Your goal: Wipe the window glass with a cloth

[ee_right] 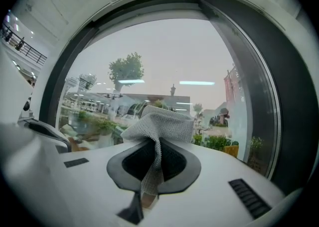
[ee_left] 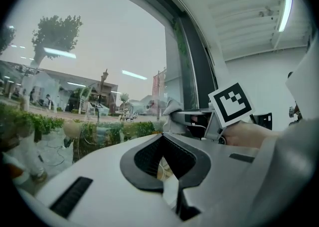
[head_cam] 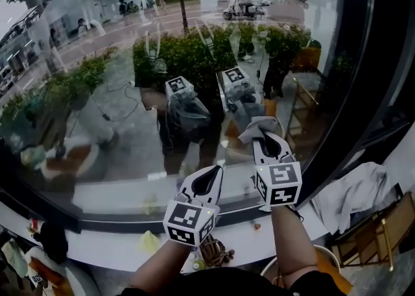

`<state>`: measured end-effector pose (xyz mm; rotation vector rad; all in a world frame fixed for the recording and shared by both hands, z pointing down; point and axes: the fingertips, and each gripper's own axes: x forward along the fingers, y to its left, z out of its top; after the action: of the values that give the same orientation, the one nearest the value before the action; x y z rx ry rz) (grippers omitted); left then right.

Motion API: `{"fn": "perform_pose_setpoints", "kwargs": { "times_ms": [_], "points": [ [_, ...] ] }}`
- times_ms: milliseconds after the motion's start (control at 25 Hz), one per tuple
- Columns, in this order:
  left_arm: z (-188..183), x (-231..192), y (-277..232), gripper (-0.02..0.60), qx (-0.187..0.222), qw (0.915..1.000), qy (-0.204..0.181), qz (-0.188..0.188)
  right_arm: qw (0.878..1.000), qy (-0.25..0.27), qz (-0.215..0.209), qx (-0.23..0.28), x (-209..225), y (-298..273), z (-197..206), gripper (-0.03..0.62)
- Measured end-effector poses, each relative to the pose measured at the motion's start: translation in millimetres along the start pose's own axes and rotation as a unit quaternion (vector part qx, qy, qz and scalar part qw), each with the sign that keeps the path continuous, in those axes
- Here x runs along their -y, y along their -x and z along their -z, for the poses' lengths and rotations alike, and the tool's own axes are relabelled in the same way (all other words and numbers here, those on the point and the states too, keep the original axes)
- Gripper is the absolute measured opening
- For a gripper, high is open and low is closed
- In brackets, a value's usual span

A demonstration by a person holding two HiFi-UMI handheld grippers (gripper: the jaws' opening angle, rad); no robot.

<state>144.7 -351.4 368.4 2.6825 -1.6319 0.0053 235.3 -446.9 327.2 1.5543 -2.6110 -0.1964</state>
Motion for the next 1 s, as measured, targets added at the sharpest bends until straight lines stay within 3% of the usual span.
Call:
{"fn": "perform_pose_setpoints", "kwargs": {
  "times_ms": [840,1000],
  "points": [
    [11,-24,15,0.008,-0.005,0.9982,0.003,-0.06,1.0,-0.001,-0.015,0.019,-1,-10,1,0.04],
    [12,-42,34,0.008,-0.005,0.9973,0.006,-0.073,0.999,0.0,-0.022,0.024,-25,-17,-7,0.04]
  ]
}}
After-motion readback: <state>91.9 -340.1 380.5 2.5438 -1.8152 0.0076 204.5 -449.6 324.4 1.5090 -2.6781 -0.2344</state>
